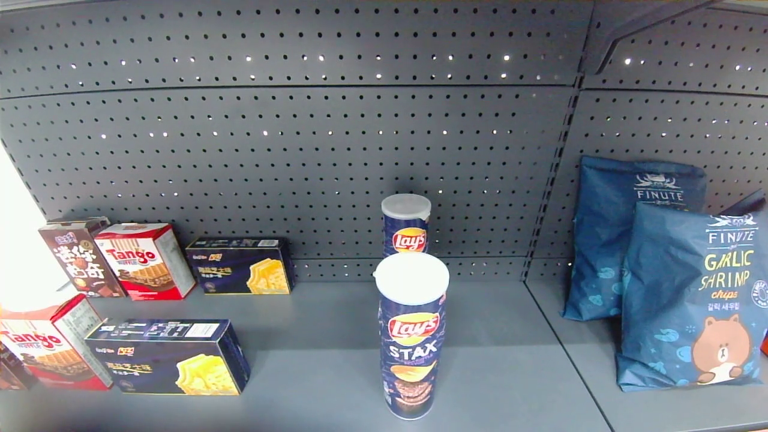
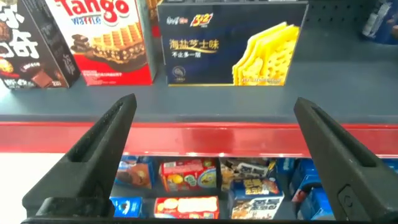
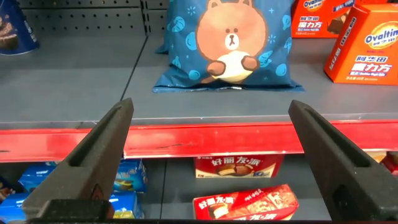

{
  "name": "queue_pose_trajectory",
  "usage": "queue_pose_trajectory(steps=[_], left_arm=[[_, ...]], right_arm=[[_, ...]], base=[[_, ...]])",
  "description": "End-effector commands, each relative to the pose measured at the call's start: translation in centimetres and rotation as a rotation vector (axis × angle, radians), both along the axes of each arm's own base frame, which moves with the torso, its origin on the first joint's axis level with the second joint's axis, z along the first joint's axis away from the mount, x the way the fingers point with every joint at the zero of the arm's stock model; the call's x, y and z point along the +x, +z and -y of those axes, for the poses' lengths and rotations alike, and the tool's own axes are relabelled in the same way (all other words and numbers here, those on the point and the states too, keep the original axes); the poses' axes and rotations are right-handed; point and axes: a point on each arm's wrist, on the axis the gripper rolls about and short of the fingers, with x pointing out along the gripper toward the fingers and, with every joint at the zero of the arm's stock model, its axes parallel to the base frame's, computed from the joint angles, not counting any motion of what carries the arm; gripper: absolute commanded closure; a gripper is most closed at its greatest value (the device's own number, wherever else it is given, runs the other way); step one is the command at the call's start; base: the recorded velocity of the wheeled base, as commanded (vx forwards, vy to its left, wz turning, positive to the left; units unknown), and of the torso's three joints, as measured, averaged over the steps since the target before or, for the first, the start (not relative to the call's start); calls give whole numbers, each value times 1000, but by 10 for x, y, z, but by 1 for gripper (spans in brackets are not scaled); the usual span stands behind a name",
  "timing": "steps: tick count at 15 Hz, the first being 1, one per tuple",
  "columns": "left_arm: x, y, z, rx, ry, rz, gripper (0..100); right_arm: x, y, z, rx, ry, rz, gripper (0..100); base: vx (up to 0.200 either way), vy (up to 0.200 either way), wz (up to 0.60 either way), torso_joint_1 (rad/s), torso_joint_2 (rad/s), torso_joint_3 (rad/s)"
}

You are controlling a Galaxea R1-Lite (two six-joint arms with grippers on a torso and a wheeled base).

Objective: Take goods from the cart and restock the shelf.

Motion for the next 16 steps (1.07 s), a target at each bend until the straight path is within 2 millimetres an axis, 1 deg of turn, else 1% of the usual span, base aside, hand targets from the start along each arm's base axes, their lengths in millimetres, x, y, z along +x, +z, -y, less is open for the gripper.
queue_pose_trajectory(steps=[1, 16], left_arm=[[-2, -1, 0, 0, -4, 26, 0], [-2, -1, 0, 0, -3, 26, 0]], right_arm=[[0, 0, 0, 0, 0, -2, 0], [0, 0, 0, -2, 0, -1, 0]], base=[[0, 0, 0, 0, 0, 0], [0, 0, 0, 0, 0, 0]])
